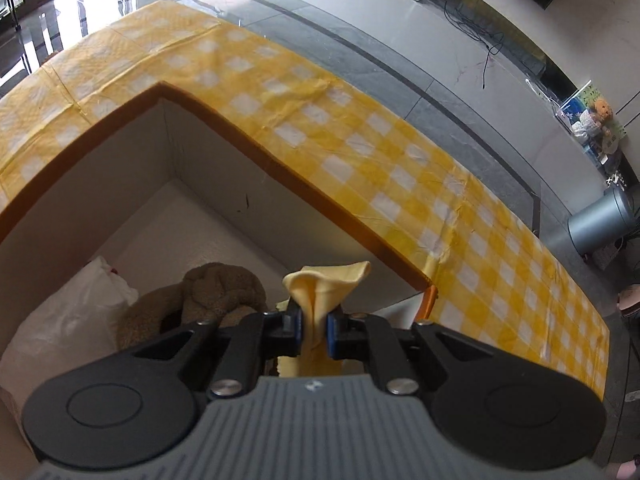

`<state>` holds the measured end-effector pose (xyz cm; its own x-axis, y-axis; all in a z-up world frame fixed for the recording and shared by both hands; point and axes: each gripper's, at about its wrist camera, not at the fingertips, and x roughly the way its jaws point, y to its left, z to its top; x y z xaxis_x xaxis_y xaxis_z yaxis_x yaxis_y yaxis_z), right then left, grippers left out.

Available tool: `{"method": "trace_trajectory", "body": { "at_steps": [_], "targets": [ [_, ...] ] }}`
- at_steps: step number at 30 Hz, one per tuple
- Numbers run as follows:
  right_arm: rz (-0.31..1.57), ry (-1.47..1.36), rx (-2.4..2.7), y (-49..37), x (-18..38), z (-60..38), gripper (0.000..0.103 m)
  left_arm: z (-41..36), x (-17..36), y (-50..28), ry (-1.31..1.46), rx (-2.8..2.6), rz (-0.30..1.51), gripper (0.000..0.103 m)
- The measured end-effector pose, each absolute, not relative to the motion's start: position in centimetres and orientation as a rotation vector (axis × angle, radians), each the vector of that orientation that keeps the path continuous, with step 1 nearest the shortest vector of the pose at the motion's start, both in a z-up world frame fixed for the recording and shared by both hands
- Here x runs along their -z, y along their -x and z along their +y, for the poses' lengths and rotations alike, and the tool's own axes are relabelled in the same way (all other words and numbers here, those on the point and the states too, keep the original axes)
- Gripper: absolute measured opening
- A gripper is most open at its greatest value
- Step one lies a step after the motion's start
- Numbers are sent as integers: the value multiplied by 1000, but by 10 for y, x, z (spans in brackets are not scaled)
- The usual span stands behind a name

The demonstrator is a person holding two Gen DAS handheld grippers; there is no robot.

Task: Organize soft objects
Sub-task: 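Open the right tool to drop the yellow cloth while the left tool releases the packet into the box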

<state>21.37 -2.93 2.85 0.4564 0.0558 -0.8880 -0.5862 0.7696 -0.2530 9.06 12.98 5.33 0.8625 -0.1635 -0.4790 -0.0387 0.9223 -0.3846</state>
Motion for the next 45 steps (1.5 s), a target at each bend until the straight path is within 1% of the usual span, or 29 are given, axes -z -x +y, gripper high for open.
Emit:
{"method": "trace_trajectory", "body": {
  "at_steps": [4,5,6,9,11,13,14,15,16,17,18,20,21,22,23,24,28,33,38,42,45],
  "targets": [
    [1060,681,-379,-225,-8,-20,9,131,-54,-90,386,70,534,62],
    [1052,704,-370,-225,-3,-19,8,131,-55,-89,383,68,529,62],
    [1040,729,-380,-224,0,-17,9,133,-56,-88,383,61,523,62],
    [1082,719,-393,-227,8,-17,9,134,-58,-88,383,59,518,62],
    [1059,775,-396,-224,15,-14,9,137,-57,-89,407,83,532,62],
    [1040,790,-401,-221,15,-13,12,137,-56,-90,407,101,547,62],
    [1041,771,-410,-220,12,-14,20,136,-56,-90,400,110,551,62],
    [1044,739,-434,-217,7,-15,32,135,-56,-90,398,120,552,62],
    [1038,718,-456,-215,1,-15,37,135,-56,-90,400,128,553,62],
    [1024,719,-450,-213,-5,-15,56,135,-56,-91,403,134,555,62],
    [1004,735,-418,-212,-10,-15,79,134,-55,-91,403,137,556,62],
    [989,727,-423,-209,-22,-18,81,132,-55,-91,391,132,557,62],
    [975,714,-436,-207,-28,-21,88,131,-55,-91,381,127,557,62],
    [948,696,-454,-204,-36,-24,90,130,-54,-91,372,123,556,62],
    [912,677,-465,-199,-45,-28,95,129,-54,-91,366,119,556,62],
    [876,665,-467,-195,-52,-32,99,129,-54,-90,361,116,553,62],
    [762,553,-476,-173,-73,-56,100,130,-52,-92,376,109,545,62],
    [737,434,-479,-161,-74,-81,100,123,-46,-99,369,122,525,62],
    [709,117,-444,-167,-76,-115,100,107,-48,-111,315,126,503,62],
    [541,-32,-503,-149,-84,-141,100,104,-36,-126,331,123,509,62],
    [427,-99,-501,-134,-83,-156,100,99,-28,-144,310,99,557,62]
  ]
}}
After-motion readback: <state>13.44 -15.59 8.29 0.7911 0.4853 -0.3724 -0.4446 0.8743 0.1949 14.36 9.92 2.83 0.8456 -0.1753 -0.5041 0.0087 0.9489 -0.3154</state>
